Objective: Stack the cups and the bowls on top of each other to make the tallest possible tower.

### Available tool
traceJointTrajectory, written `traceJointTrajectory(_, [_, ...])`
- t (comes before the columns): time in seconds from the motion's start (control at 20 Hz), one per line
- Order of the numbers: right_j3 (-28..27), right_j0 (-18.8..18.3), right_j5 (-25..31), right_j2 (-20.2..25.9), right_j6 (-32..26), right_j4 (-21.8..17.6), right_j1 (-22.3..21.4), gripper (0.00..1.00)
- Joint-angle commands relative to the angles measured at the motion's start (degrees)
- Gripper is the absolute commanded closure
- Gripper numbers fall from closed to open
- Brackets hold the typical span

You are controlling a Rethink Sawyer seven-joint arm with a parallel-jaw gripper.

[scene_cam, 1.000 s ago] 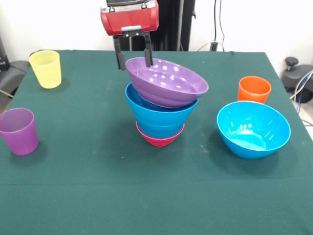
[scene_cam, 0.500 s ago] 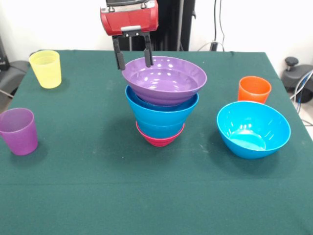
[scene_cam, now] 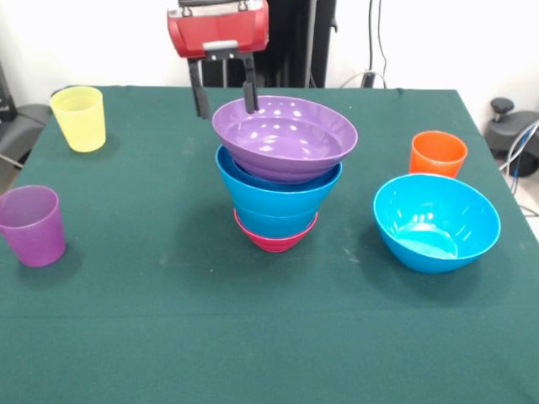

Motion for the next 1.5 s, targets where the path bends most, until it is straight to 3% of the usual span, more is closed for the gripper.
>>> traceJointTrajectory(0.05, [2.69, -2.01, 9.71, 2.53, -4.53, 3.82, -9.30, 0.00])
traceJointTrajectory(0.55, [-0.36, -8.67, 12.77, 6.72, -11.45, 2.73, -6.62, 0.00])
traceJointTrajectory(0.75, [-4.40, -10.91, 13.30, 7.53, -14.66, -0.78, -0.58, 0.00])
traceJointTrajectory(1.5, [-4.15, -12.35, 7.52, 3.88, -10.63, -11.65, 6.95, 0.00])
